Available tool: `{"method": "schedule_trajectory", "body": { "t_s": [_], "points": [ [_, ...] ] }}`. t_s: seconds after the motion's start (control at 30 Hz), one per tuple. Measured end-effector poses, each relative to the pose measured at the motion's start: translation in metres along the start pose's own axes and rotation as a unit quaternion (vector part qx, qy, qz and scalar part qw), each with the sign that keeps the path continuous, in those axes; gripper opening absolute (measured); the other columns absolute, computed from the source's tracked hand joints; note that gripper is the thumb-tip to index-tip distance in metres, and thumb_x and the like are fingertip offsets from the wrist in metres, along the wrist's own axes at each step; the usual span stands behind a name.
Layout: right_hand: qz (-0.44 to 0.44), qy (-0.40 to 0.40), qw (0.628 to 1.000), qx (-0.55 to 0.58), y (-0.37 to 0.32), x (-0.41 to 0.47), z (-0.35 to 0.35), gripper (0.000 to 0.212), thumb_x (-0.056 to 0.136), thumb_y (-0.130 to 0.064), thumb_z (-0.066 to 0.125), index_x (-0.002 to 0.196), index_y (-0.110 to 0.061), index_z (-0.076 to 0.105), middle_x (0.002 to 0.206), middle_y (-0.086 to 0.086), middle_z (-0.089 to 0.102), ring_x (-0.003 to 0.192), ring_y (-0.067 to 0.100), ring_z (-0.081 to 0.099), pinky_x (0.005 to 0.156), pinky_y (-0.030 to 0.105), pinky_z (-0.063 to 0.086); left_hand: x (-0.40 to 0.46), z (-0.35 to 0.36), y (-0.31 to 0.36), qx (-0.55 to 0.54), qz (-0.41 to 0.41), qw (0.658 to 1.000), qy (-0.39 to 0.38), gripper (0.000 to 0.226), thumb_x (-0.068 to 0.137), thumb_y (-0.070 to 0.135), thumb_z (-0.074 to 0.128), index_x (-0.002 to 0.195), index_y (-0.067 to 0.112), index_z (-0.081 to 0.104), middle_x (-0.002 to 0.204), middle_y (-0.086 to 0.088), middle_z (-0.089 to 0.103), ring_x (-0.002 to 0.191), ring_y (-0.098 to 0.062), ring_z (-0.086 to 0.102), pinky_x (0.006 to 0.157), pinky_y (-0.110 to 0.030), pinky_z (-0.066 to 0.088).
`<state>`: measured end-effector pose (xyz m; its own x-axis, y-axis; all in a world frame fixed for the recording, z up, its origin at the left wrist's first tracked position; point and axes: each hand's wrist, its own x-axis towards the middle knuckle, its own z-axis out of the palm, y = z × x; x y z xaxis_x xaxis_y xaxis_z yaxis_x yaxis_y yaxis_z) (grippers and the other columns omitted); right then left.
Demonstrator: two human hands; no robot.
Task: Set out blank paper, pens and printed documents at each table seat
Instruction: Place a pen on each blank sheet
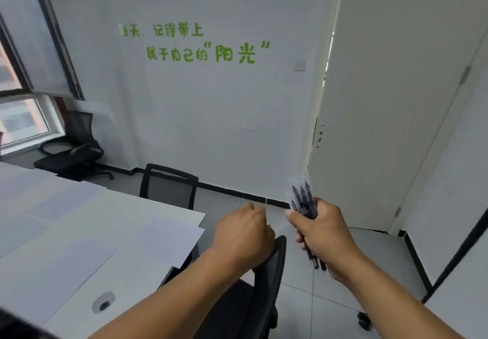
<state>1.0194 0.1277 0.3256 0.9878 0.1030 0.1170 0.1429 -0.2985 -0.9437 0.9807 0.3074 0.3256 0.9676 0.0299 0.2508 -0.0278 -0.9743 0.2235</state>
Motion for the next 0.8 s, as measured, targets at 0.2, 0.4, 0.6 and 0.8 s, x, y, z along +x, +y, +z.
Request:
{"method": "schedule_trajectory", "body": {
  "t_s": [0.2, 0.4, 0.6, 0.8],
  "points": [
    [-0.025, -0.092, 0.995, 0.035, 0.014, 0.07, 0.043, 0.016, 0.096, -0.038, 0.08, 0.098, -0.025, 0.072, 0.069, -0.002, 0.072, 0.06, 0.014, 0.07, 0.058, 0.031, 0.061, 0.027, 0.018, -0.039, 0.029, -0.085, 0.996, -0.004, 0.031, 0.108, 0.042, 0.049, 0.12, 0.019, 0.066, 0.115, 0.0, 0.066, 0.097, -0.025, 0.068, 0.085, -0.044, 0.062],
    [-0.048, -0.213, 0.974, 0.053, 0.034, 0.149, 0.078, 0.015, 0.095, -0.038, 0.08, 0.095, -0.025, 0.072, 0.073, 0.002, 0.073, 0.06, 0.015, 0.07, 0.058, 0.033, 0.063, 0.065, 0.04, -0.059, 0.052, -0.202, 0.978, 0.011, 0.029, 0.107, 0.041, 0.047, 0.11, 0.021, 0.067, 0.109, 0.003, 0.064, 0.091, -0.023, 0.066, 0.08, -0.042, 0.06],
    [-0.055, -0.329, 0.941, 0.056, 0.048, 0.209, 0.099, 0.018, 0.095, -0.033, 0.08, 0.09, -0.018, 0.071, 0.063, -0.001, 0.067, 0.055, 0.014, 0.066, 0.054, 0.03, 0.059, 0.1, 0.058, -0.06, 0.055, -0.316, 0.947, 0.004, 0.034, 0.106, 0.043, 0.047, 0.121, 0.02, 0.068, 0.121, 0.001, 0.066, 0.103, -0.027, 0.068, 0.086, -0.043, 0.059],
    [-0.024, -0.399, 0.914, 0.07, 0.066, 0.235, 0.124, 0.016, 0.095, -0.028, 0.08, 0.093, -0.014, 0.072, 0.062, 0.0, 0.068, 0.049, 0.013, 0.062, 0.05, 0.026, 0.053, 0.104, 0.077, -0.063, 0.05, -0.403, 0.914, -0.01, 0.035, 0.105, 0.043, 0.046, 0.12, 0.019, 0.067, 0.116, 0.002, 0.065, 0.099, -0.026, 0.068, 0.086, -0.043, 0.059]
  ]
}}
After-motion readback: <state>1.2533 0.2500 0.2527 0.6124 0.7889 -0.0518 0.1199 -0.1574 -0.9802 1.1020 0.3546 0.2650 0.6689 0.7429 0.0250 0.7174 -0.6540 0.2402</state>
